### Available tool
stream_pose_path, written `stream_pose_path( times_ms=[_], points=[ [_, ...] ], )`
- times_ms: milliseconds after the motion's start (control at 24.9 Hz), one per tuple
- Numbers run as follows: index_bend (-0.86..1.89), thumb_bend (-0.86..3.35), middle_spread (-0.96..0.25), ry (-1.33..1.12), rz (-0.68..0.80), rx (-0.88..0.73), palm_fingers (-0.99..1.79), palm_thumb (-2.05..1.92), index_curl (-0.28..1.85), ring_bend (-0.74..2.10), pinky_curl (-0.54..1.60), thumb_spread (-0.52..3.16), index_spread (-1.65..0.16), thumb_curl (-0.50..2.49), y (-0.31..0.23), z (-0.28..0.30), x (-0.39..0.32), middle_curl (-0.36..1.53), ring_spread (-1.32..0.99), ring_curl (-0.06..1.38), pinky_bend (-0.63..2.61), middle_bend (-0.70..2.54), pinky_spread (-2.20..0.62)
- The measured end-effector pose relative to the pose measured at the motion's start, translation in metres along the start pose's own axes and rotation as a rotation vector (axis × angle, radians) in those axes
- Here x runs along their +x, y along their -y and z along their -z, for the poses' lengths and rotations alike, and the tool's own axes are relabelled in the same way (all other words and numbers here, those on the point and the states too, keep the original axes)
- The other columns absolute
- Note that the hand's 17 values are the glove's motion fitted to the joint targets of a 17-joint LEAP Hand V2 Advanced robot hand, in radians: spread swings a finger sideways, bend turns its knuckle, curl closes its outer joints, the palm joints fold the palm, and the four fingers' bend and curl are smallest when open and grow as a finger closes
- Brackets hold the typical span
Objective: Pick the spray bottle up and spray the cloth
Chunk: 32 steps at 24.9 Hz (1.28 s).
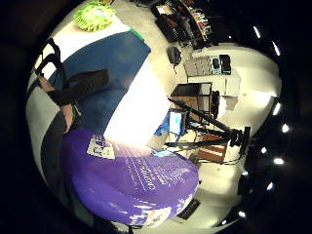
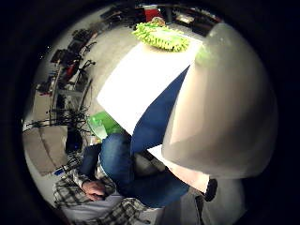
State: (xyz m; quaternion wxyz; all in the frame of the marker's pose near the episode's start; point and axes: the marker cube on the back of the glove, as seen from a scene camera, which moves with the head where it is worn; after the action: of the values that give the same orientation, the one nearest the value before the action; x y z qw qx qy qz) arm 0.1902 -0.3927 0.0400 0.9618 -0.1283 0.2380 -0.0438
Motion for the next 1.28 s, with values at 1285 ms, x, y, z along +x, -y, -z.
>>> stream_pose_path(
  times_ms=[1285],
  points=[
    [0.17, -0.03, -0.19, 1.298, -0.344, 0.698, 1.23, 1.11, 0.58, 0.54, 0.41, 0.11, -0.3, 0.8, -0.029, 0.076, 0.027, 0.53, -0.22, 0.48, 0.37, 0.49, -0.13]
  ],
)
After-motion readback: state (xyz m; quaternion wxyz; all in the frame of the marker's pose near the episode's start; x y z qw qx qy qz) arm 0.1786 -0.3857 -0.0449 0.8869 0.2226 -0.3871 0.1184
